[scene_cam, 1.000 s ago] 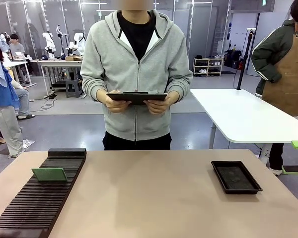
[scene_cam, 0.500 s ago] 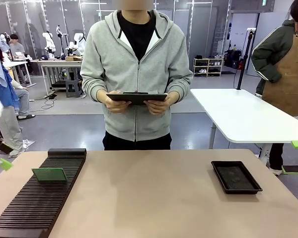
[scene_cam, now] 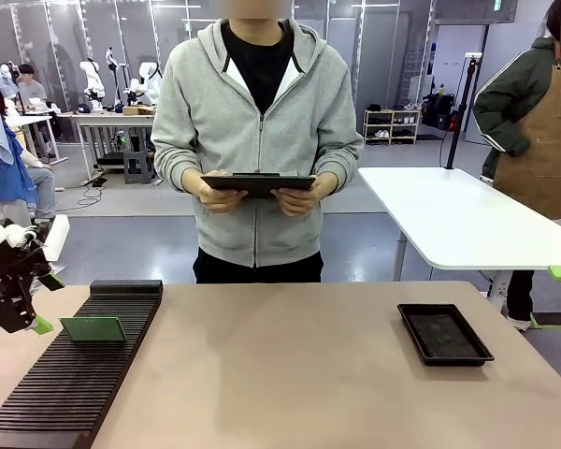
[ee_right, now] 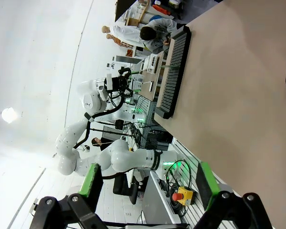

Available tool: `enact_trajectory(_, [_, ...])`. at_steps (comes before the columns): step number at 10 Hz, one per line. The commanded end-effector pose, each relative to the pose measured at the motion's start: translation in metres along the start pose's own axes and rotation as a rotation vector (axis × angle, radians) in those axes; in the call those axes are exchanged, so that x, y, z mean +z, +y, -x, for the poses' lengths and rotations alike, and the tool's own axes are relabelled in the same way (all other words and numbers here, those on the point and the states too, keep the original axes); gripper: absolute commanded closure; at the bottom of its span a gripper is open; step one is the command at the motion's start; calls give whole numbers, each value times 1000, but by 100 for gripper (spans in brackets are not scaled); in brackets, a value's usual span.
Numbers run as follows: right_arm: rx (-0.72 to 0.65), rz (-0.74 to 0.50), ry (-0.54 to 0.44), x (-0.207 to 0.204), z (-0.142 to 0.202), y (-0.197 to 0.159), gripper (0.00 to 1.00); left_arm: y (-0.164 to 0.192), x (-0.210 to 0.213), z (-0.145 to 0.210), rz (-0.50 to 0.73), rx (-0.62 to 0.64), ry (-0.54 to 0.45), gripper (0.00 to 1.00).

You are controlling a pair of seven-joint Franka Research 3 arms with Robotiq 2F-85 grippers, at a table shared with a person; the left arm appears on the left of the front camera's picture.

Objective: Inspect the PCB.
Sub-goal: Pick up the Blank PCB and present it to the human.

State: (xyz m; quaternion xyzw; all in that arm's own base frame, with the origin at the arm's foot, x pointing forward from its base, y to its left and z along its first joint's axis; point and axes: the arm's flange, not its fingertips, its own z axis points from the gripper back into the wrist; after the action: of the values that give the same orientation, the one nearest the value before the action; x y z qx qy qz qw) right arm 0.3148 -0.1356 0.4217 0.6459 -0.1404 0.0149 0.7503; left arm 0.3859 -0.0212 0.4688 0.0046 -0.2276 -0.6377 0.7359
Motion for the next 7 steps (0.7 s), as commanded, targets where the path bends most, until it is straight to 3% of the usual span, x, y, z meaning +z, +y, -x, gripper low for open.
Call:
enact_trajectory(1, [3,-6,7,1,1,1,0,-1,2,-2,2,-13,5,0])
enact_trajectory(5, [3,-6,7,1,1,1,0,0,0,0,5,-17,-7,0])
enact_trajectory(6, [3,-6,7,1,1,1,0,7,-3,1,-48,-111,103,0])
enact_trajectory(7, [3,-6,7,1,1,1,0,23,-8,2,-2,-100,82,0])
